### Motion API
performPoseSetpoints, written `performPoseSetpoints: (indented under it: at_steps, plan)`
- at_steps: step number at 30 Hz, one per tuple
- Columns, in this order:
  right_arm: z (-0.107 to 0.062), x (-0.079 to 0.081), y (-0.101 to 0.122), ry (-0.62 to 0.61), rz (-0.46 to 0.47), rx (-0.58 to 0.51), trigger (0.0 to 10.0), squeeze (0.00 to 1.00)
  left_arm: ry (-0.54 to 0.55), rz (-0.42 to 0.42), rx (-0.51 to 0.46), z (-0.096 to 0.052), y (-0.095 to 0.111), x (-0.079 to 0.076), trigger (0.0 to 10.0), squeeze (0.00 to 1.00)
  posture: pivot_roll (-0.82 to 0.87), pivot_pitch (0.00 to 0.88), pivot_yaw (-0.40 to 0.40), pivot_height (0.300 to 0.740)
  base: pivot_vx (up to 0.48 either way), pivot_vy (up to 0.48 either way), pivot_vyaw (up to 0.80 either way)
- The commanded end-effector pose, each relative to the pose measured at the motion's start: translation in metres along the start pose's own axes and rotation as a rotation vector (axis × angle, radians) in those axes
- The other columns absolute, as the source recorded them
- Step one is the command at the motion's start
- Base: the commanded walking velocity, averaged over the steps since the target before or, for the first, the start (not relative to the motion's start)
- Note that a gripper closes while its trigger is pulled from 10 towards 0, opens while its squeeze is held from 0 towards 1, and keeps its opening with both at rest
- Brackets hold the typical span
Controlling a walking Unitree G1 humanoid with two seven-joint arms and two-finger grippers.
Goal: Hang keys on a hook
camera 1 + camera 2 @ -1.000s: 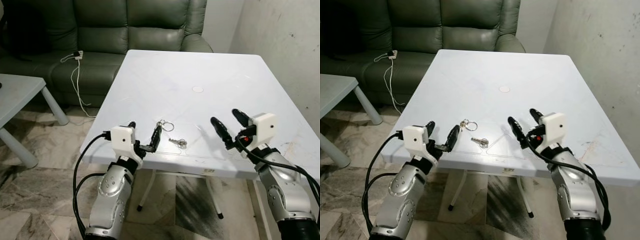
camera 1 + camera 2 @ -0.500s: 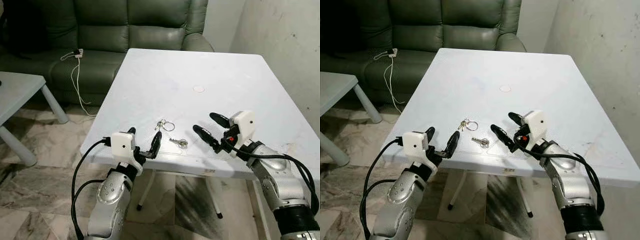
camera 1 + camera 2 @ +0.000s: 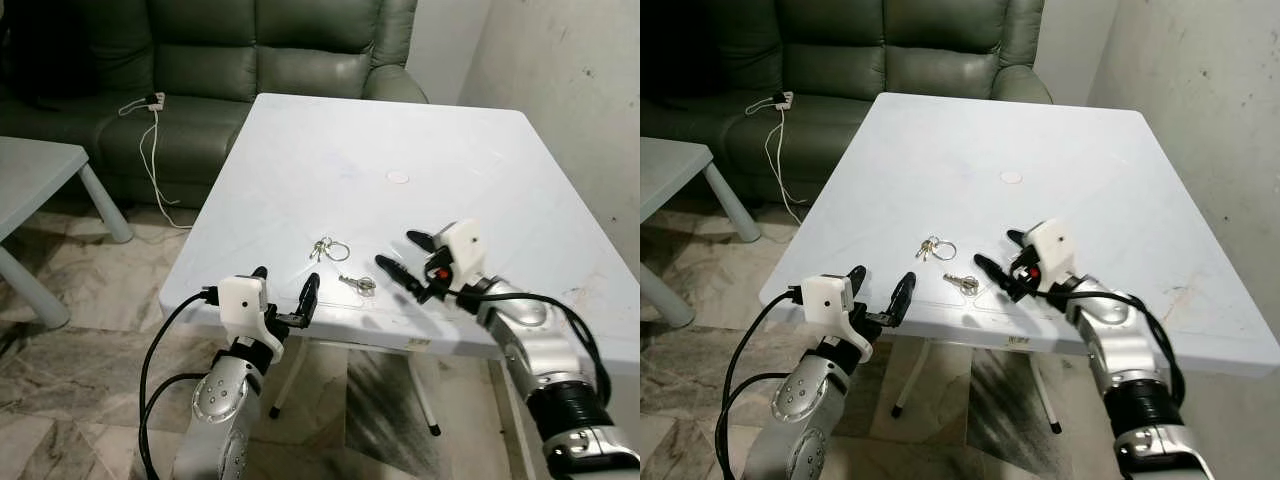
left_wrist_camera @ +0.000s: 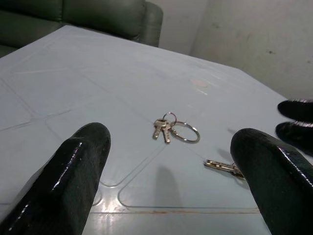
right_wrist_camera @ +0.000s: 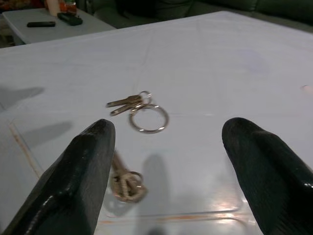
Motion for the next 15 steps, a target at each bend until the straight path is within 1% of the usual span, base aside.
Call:
performPoseSetpoints:
  at_steps: [1,5,10,15]
  plan:
    - [0.004,0.000,0.001,-0.001,-0.025,0.007,10.0,0.00,0.003,-0.027,-0.019,0.001,0.006,-0.006,10.0,0.00,0.03,0.023,-0.089,0.740,0.000,0.000,0.00]
    - [0.011,0.005,-0.008,-0.004,-0.029,0.018,10.0,0.00,0.011,-0.029,-0.019,0.000,0.007,-0.005,10.0,0.00,0.03,0.027,-0.090,0.740,0.000,0.000,0.00]
    - [0.015,0.010,-0.015,0.006,-0.019,0.029,10.0,0.00,0.016,-0.030,-0.017,-0.001,0.007,-0.004,10.0,0.00,0.04,0.032,-0.091,0.740,0.000,0.000,0.00]
    - [0.017,0.013,-0.021,0.009,-0.045,0.043,10.0,0.00,0.021,-0.030,-0.014,-0.002,0.007,-0.003,10.0,0.00,0.04,0.038,-0.092,0.740,0.000,0.000,0.00]
Point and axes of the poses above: a point about 5 cm out from each wrist's last joint towards the gripper, its own z axis pointing out of the wrist towards the gripper, its own y axis along the axis of the wrist's last joint, x = y × z, the point moved 5 cm from there along z, pointing out of the wrist towards the gripper, and after that the axes turned 10 degrees about z, right-handed, at the moved point
